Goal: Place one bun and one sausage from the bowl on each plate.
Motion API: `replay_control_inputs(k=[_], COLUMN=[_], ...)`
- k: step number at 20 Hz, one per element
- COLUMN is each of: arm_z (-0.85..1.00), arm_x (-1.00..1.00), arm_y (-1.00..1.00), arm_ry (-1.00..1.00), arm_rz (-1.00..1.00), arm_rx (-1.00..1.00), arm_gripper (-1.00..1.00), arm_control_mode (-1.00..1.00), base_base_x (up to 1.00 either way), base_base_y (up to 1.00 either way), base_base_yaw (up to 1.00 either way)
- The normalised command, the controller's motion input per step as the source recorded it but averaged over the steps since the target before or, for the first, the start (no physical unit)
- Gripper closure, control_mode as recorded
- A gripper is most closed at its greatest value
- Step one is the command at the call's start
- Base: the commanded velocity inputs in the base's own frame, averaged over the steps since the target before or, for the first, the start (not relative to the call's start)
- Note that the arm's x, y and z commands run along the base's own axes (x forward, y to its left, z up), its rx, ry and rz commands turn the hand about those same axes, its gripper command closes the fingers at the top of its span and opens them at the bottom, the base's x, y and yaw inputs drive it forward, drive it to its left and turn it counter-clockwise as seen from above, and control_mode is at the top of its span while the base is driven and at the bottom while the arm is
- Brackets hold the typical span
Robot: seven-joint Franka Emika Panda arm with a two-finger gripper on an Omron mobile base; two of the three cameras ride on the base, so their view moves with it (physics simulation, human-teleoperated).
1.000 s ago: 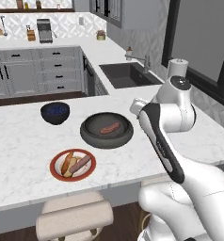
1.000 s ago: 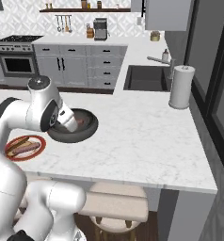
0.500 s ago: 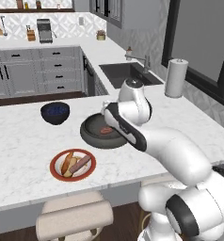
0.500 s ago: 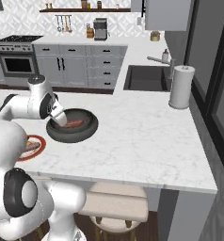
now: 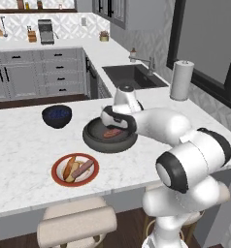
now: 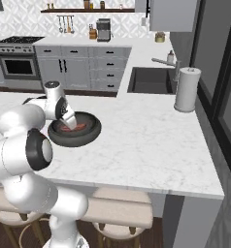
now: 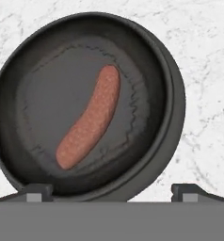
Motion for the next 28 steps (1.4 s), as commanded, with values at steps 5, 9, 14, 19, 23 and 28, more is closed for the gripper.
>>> replay_control_inputs(k=[5, 9, 14, 19, 23, 28], arm_z=[-0.5, -0.37, -0.23, -0.25, -0.5, -0.17], arm_x=[0.31, 0.51, 0.63, 0.39, -0.16, -0.18], arm_y=[-0.06, -0.06, 0.0, 0.0, 0.0, -0.06], arm_ry=[0.0, 0.0, 0.02, 0.08, 0.05, -0.02], arm_rz=[-0.09, -0.09, -0.07, -0.06, -0.09, -0.1], arm_rx=[0.0, 0.0, 0.0, 0.0, 0.0, 0.0], arm_gripper=[-1.0, -1.0, -1.0, -1.0, 1.0, 1.0], arm_control_mode=[-1.0, -1.0, -1.0, -1.0, -1.0, -1.0], base_base_x=[0.0, 0.0, 0.0, 0.0, 0.0, 0.0], base_base_y=[0.0, 0.0, 0.0, 0.0, 0.0, 0.0], base_base_yaw=[0.0, 0.0, 0.0, 0.0, 0.0, 0.0])
